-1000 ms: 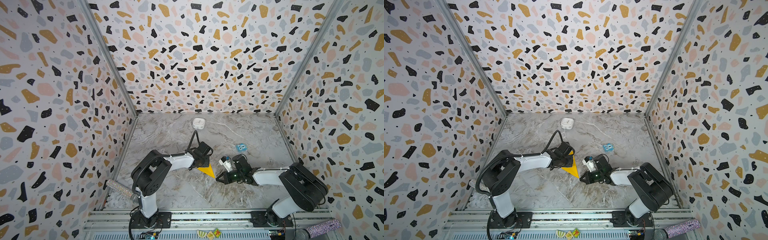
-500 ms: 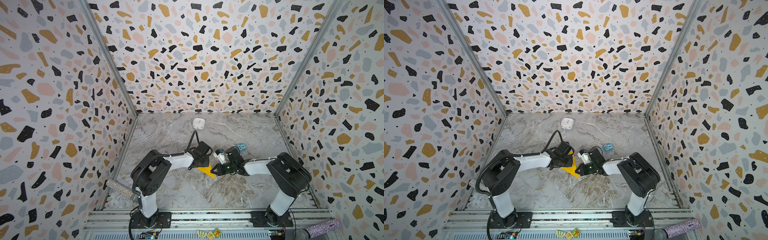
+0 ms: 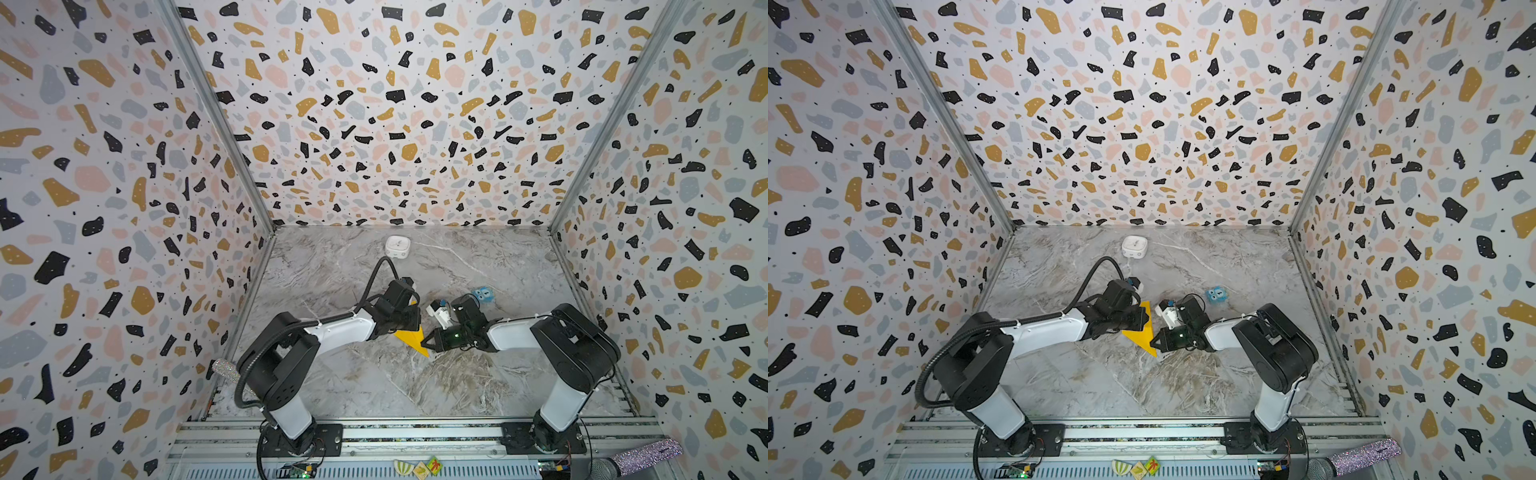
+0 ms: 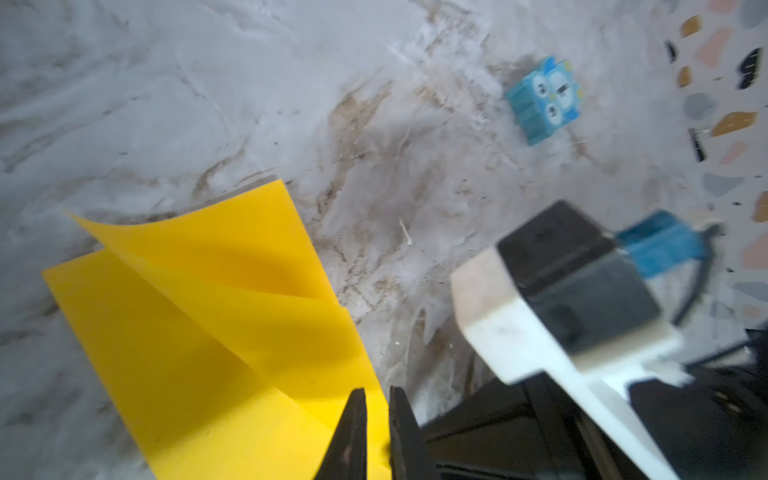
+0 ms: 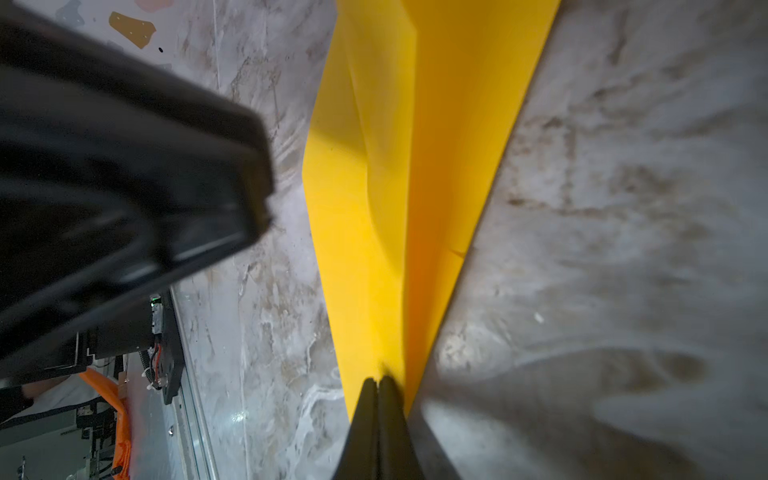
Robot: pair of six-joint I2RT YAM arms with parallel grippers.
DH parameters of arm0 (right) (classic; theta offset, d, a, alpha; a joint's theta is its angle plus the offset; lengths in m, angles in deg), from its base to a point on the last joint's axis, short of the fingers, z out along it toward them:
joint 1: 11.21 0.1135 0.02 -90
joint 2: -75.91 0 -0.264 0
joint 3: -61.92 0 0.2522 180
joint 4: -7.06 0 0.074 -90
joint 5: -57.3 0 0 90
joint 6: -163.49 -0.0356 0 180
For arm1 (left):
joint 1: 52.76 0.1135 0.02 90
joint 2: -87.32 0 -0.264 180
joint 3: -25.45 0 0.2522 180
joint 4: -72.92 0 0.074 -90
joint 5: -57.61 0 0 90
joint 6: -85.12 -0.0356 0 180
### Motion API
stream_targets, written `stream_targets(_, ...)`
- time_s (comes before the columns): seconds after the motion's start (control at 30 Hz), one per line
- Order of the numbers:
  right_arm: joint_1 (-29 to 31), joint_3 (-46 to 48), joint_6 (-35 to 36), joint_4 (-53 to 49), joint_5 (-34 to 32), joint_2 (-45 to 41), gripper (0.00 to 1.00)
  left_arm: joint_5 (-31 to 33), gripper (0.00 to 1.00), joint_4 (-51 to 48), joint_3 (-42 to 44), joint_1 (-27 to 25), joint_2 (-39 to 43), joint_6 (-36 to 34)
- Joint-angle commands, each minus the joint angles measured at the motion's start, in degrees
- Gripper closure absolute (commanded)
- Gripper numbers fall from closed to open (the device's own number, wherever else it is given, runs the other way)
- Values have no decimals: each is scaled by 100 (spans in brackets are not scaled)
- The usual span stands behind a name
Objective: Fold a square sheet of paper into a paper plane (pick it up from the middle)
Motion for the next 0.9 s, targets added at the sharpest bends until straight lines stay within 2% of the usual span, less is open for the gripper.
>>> stream_targets(0.0,-11,123,12,-455,-310,205,98,-402,86,803,520,-13,201,-2)
stream_targets(0.13,-17,115,3,-455,-292,226,98,-612,88,1231,869,-14,250,66)
stream_targets(0.5,-17,141,-31,-437,-292,252,99,-801,93,1742,1056,-14,-198,166)
stream_targets(0.87,-27,156,-24,-516,-332,275,99,-590,94,1697,1101,39,-525,67)
